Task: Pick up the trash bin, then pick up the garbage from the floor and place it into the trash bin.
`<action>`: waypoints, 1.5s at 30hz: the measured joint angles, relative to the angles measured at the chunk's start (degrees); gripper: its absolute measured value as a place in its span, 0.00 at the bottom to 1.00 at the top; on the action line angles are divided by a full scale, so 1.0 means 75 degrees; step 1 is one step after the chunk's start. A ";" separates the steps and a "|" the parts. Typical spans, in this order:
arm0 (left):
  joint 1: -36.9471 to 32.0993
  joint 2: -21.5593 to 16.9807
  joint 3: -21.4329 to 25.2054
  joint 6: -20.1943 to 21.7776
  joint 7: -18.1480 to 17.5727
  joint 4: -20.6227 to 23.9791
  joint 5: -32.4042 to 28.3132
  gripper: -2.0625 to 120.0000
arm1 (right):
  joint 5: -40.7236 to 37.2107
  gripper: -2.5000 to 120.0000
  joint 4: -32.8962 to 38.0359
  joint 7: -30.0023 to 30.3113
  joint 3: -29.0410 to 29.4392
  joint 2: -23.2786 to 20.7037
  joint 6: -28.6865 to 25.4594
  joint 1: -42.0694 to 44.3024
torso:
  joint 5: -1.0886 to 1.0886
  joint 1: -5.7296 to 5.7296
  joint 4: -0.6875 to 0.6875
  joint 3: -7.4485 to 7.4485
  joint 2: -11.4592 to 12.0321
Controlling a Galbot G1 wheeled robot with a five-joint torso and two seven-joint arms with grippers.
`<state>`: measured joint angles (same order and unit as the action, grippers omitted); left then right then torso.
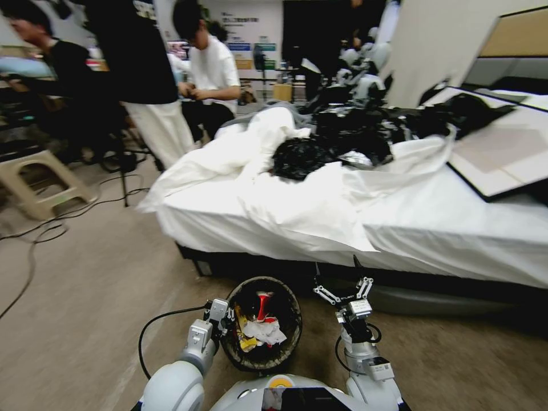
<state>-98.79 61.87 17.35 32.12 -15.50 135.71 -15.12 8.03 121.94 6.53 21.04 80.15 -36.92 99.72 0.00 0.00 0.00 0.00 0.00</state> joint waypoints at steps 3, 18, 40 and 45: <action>-0.0003 0.0005 0.0007 0.0008 0.0003 0.0010 -0.0005 0.02 | 0.0005 0.84 -0.0025 -0.0004 -0.0011 0.0005 0.0004 -0.0030 | -0.0001 0.0000 0.0001 0.0000 0.0000; -0.0021 0.0043 0.0073 0.0007 0.0050 0.0048 -0.0022 0.02 | 0.0112 0.84 -0.0128 -0.0072 0.0005 0.0023 -0.0034 -0.0070 | 0.0000 0.0000 0.0000 0.0000 0.0000; 0.0008 0.0072 0.0150 0.0007 0.0047 0.0073 -0.0082 0.02 | 0.0095 0.84 -0.0135 -0.0117 -0.0011 0.0014 -0.0010 -0.0177 | -0.0001 0.0000 0.0001 0.0000 0.0000; -0.0003 0.0096 0.0161 0.0001 0.0046 0.0081 -0.0084 0.02 | 0.0101 0.84 -0.0090 -0.0150 -0.0024 0.0028 0.0016 -0.0192 | -0.0001 0.0000 0.0000 0.0000 0.0000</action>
<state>-98.81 62.59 18.55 32.13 -15.16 136.31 -15.74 8.79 121.27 5.41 20.86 80.36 -36.80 98.28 0.00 0.00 0.00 0.00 0.00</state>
